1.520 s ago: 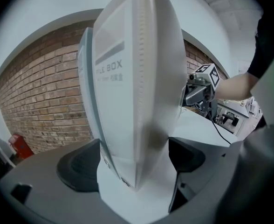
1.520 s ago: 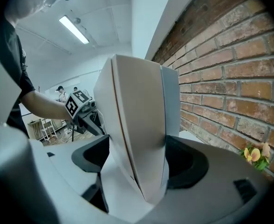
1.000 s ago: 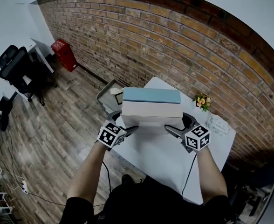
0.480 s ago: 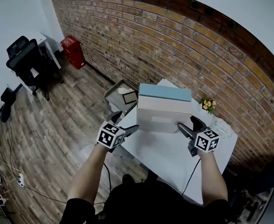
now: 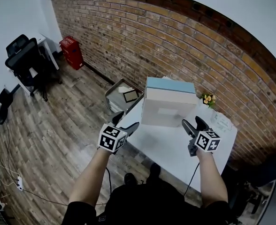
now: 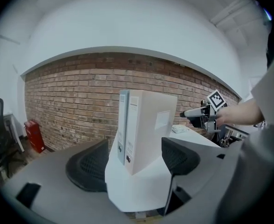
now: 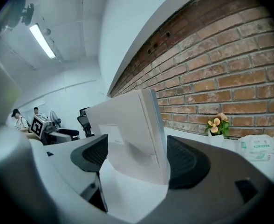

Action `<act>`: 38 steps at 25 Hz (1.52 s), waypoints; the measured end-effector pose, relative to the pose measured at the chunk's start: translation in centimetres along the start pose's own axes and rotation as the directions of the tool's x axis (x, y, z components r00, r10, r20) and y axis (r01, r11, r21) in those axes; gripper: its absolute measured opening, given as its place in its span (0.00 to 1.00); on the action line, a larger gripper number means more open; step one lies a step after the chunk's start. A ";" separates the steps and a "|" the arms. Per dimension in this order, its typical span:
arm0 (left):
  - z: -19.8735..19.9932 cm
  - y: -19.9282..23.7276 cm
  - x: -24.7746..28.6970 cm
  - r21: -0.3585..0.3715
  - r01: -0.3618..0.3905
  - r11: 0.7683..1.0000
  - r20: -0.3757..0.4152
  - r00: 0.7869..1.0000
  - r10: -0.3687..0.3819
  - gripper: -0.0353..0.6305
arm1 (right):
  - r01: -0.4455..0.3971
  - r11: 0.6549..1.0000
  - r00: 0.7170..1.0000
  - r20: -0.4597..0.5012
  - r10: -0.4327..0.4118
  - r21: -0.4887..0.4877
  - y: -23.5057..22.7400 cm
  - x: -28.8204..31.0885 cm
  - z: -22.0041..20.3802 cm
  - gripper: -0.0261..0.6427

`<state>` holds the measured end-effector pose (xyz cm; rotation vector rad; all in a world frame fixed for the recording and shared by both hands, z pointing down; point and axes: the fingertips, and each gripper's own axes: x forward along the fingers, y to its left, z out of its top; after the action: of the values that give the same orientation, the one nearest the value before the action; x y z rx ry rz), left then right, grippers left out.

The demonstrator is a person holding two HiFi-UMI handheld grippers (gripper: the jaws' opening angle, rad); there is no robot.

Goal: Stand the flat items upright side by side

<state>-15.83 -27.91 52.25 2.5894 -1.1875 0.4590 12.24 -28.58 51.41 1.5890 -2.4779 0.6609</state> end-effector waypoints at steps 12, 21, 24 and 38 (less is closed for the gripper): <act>3.1 -3.5 -2.0 -0.010 -0.073 0.997 0.123 0.990 0.074 0.42 | -0.030 0.996 0.997 0.063 0.036 -0.090 4.5 -3.4 0.6 0.45; 7.4 -9.7 -2.7 -0.078 -0.083 0.994 0.267 0.958 0.101 0.20 | -0.081 0.986 0.989 0.113 0.098 -0.144 4.8 -6.6 3.6 0.08; 7.1 -11.3 -3.3 -0.098 -0.146 0.984 0.270 0.948 0.168 0.14 | -0.147 0.977 0.982 0.094 0.162 -0.152 5.1 -7.8 3.1 0.06; 6.1 -14.9 -7.0 -0.099 -0.322 0.941 0.215 0.917 0.336 0.08 | -0.263 0.926 0.950 0.094 0.297 -0.273 6.8 -12.5 3.1 0.06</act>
<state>-7.65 -15.87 42.50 2.4436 -1.7022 0.1823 12.10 -17.06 42.51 1.2356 -2.7837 0.2497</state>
